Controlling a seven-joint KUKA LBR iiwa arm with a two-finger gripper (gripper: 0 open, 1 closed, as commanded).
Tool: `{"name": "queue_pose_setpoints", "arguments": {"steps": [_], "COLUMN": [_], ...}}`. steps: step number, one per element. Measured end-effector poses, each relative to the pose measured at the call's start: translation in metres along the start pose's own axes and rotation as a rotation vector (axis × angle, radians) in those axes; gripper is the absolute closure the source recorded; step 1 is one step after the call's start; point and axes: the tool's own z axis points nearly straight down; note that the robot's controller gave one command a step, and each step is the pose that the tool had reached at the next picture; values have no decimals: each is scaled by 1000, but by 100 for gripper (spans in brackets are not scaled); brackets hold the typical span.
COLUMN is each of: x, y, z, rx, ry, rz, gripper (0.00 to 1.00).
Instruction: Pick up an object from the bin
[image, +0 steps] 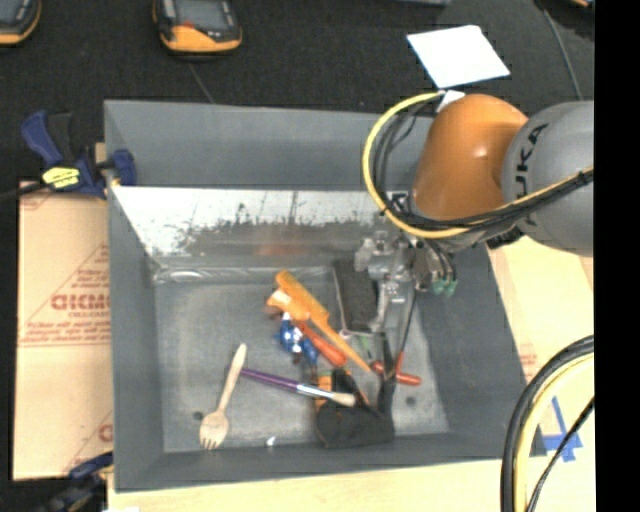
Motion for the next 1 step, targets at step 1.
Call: {"name": "queue_pose_setpoints", "arguments": {"steps": [1], "x": [-1], "y": [0], "z": [-5], "rx": [1], "ry": [-8], "rz": [-1], "gripper": [0]}}
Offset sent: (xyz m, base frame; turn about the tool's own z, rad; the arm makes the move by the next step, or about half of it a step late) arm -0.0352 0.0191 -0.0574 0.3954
